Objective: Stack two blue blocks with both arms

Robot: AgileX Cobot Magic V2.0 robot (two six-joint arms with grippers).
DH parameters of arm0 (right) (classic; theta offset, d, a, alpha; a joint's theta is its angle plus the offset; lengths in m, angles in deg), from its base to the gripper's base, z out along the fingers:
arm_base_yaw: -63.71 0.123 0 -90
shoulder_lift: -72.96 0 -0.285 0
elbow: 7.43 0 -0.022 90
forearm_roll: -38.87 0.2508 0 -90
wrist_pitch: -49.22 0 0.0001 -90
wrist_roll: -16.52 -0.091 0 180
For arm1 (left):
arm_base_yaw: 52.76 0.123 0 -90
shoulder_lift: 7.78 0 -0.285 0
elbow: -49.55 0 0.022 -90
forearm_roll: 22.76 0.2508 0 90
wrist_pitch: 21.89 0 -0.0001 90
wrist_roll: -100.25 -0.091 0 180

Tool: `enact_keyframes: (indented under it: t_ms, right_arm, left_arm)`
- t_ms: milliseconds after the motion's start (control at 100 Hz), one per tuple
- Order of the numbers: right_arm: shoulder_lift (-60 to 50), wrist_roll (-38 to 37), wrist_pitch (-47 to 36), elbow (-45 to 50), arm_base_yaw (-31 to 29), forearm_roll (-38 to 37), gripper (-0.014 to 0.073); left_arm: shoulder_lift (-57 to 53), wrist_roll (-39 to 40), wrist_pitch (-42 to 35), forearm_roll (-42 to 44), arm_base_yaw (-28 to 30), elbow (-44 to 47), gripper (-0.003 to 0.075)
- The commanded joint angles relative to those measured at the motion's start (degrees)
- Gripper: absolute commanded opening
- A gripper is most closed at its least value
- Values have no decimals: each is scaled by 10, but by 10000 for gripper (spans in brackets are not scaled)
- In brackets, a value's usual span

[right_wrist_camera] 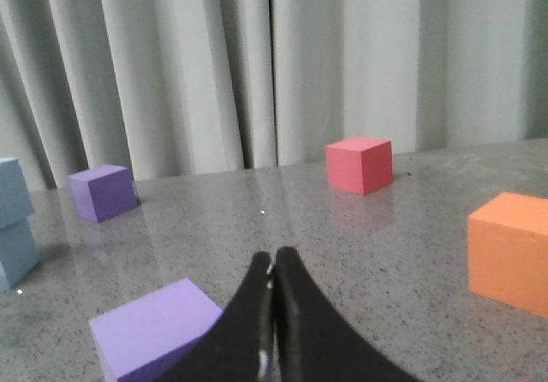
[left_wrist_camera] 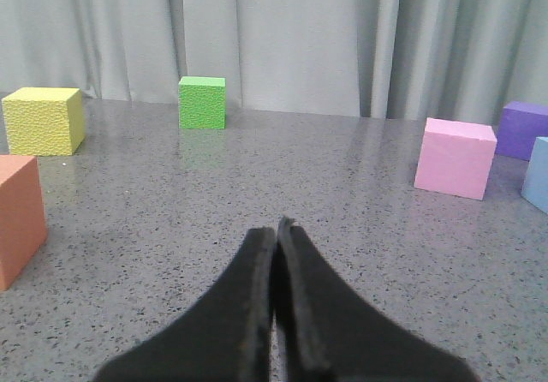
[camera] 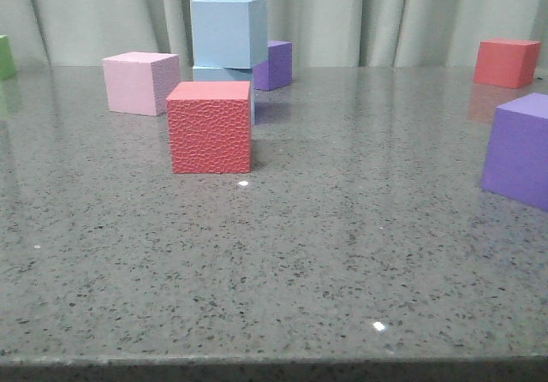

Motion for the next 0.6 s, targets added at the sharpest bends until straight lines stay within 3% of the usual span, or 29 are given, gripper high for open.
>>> enact_keyframes:
  t_ms: [0,270,590]
  right_arm:
    - [3,11,-37,-1,-6,4,-112]
    - [-39,13,51,15,-7,4,-112]
    - [-39,13,57,15,-7,4,-112]
  left_arm:
    - [-19,-1,-48,-6,1,1,-19]
    - [-19,-1,-48,-6,1,1,-19]
    - [-19,-1,-48,-6,1,1,-19]
